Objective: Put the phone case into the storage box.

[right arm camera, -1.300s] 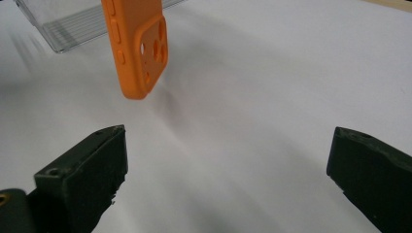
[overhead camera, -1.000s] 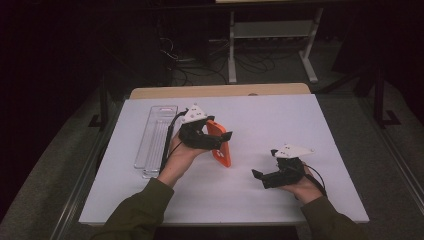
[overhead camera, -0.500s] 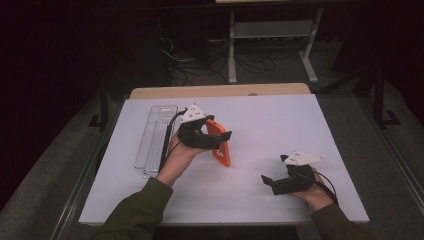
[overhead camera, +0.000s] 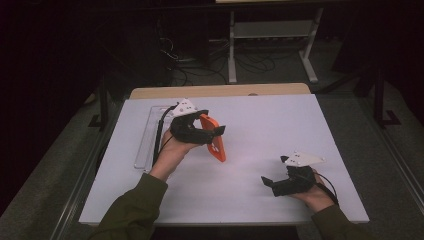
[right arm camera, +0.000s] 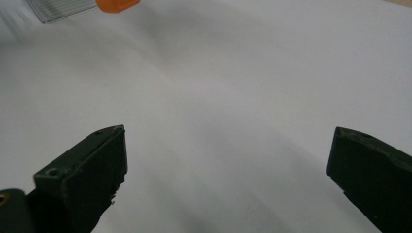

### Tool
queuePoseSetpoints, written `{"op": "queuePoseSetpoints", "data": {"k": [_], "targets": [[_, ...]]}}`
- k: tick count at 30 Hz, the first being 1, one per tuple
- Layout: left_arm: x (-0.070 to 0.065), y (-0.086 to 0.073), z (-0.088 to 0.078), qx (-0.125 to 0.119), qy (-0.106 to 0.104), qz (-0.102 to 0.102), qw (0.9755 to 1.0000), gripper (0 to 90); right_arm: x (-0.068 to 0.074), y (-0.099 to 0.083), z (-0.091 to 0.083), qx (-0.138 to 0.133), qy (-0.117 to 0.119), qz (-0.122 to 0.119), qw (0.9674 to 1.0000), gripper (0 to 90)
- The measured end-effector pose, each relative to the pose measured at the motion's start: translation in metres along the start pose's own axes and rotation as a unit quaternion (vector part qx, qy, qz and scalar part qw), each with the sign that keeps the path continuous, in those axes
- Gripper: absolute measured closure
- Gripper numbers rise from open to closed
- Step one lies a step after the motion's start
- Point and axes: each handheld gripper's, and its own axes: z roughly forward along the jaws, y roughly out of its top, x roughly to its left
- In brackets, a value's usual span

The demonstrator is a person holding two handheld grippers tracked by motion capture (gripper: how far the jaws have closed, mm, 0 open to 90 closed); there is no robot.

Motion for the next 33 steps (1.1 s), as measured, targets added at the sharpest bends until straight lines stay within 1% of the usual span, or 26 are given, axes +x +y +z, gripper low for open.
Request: {"op": "queuePoseSetpoints", "data": {"k": [2,4,5,6,9,11,12,13,15,16,18,19,21,23,24,25,28,33], "targets": [[0.002,0.0,-0.002,0.0,-0.002,0.003,1.0,14.5,0.0,0.0,0.0,-0.002,-0.001,-0.005,1.0,0.4],[0.002,0.001,-0.003,0.001,0.0,0.006,1.0,14.5,0.0,0.0,-0.002,0.002,0.001,0.005,1.0,0.4],[0.003,0.001,-0.003,0.0,-0.001,0.007,1.0,14.5,-0.001,0.0,-0.002,-0.001,-0.001,0.001,1.0,0.4],[0.002,0.002,-0.004,-0.001,0.002,0.006,1.0,14.5,0.0,0.001,-0.002,-0.002,-0.002,0.005,1.0,0.4],[0.003,0.003,-0.005,-0.004,0.005,0.007,1.0,14.5,0.0,0.001,-0.001,-0.003,0.0,0.002,1.0,0.4],[0.005,0.005,-0.006,-0.001,0.007,0.01,0.9999,14.5,0.0,0.001,-0.001,-0.004,0.0,-0.003,1.0,0.4],[0.006,0.006,-0.006,-0.004,0.008,0.01,0.9999,14.5,0.001,0.001,-0.001,-0.002,0.002,0.002,1.0,0.4],[0.007,0.008,-0.007,-0.001,0.009,0.013,0.9999,14.5,0.001,0.001,-0.001,-0.002,0.001,0.002,1.0,0.4],[0.008,0.009,-0.007,-0.004,0.011,0.011,0.9999,14.5,0.001,0.002,-0.001,-0.002,0.001,0.002,1.0,0.4],[0.01,0.012,-0.01,-0.003,0.013,0.012,0.9998,14.5,0.001,0.001,-0.001,-0.002,0.001,-0.001,1.0,0.4],[0.013,0.014,-0.011,-0.005,0.016,0.01,0.9998,14.5,0.001,0.001,-0.001,-0.001,0.001,0.0,1.0,0.4],[0.015,0.015,-0.012,-0.005,0.017,0.011,0.9998,14.5,0.001,0.001,0.0,-0.001,0.0,0.0,1.0,0.4],[0.017,0.016,-0.013,-0.005,0.02,0.007,0.9998,14.5,0.001,0.001,-0.001,-0.001,0.0,0.0,1.0,0.4],[0.019,0.017,-0.015,-0.006,0.021,0.011,0.9997,14.5,0.001,0.001,-0.001,-0.001,-0.001,-0.002,1.0,0.4],[0.02,0.018,-0.015,-0.005,0.022,0.008,0.9997,14.5,0.001,0.001,-0.001,0.0,-0.001,-0.001,1.0,0.4],[0.02,0.018,-0.016,-0.006,0.025,0.008,0.9996,14.5,0.001,0.001,-0.001,0.003,-0.001,0.003,1.0,0.4],[0.022,0.02,-0.018,-0.007,0.027,0.01,0.9996,14.5,0.001,0.001,-0.001,0.003,-0.001,0.001,1.0,0.4],[0.03,0.025,-0.022,-0.008,0.042,0.011,0.999,14.5,0.001,0.001,0.0,0.002,0.0,-0.001,1.0,0.4]]}}
